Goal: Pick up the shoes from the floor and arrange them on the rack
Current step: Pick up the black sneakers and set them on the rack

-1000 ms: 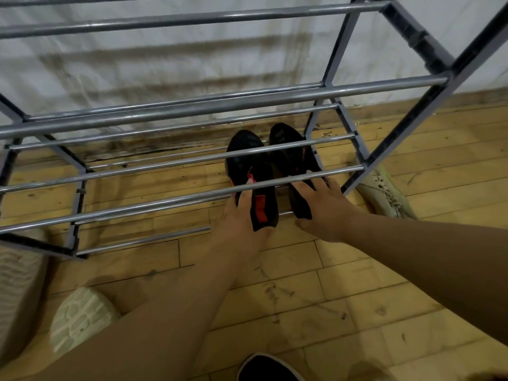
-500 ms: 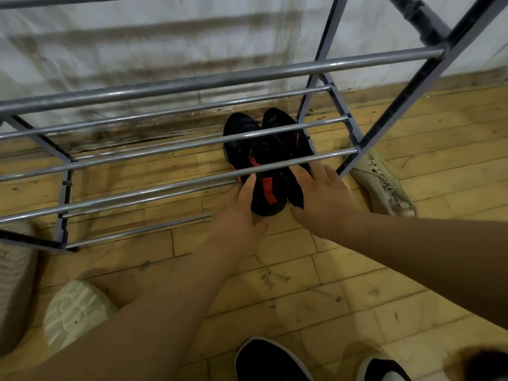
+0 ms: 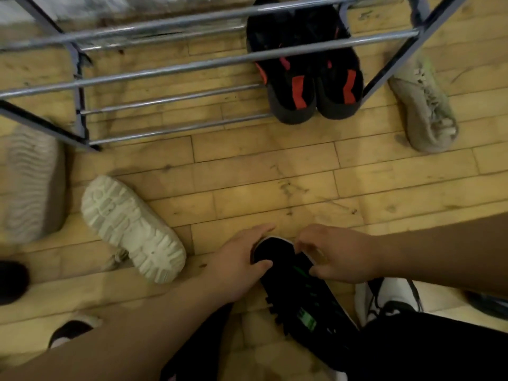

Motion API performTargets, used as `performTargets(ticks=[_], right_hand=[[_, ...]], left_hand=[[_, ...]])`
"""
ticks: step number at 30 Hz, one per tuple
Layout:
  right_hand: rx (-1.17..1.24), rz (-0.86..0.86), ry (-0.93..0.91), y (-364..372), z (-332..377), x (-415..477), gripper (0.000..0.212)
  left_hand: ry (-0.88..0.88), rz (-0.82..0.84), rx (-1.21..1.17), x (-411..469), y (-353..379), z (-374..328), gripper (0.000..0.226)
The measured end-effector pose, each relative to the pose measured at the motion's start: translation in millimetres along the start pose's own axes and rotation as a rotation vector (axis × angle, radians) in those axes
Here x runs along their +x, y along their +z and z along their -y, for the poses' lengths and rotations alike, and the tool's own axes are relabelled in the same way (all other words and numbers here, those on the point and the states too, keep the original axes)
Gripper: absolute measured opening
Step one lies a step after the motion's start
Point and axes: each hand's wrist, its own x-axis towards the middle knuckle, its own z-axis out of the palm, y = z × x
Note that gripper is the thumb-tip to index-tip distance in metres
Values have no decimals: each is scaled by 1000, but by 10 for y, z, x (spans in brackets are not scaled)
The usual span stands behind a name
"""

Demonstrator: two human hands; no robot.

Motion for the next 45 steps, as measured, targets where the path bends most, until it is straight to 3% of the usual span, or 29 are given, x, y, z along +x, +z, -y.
performTargets(ticks=[6, 9, 18, 22, 27, 32, 38, 42, 45], right_hand=[[0, 76, 30, -28, 95, 166, 43], [26, 58, 29, -154, 157, 202, 47], [353, -221, 48, -955, 419, 457, 48], [235, -316, -12, -1150, 631, 413, 45], [-21, -360, -102, -1473, 1139, -88, 45], [-291, -440, -217, -1977, 1878, -1010, 49], [-344, -618, -274, -2134, 2697, -1986, 49], [-329, -746, -341, -1958, 3042, -2358, 49], [-362, -739, -382, -1701, 3044, -2356, 53]], left_hand=[[-27, -39, -109, 89, -41, 92, 35], [-39, -43, -178, 149, -165, 51, 36], [15, -330, -400, 409, -1240, -294, 37], [36, -383, -416, 212, -1494, -406, 38], [62, -429, -177, -422, -1864, -775, 35], [219, -457, 48, -1482, -2206, -1503, 28], [375, -600, 157, -2717, -2443, -2117, 31], [480, -742, 108, -3239, -2362, -2114, 41], [470, -718, 134, -3409, -2307, -2033, 42]])
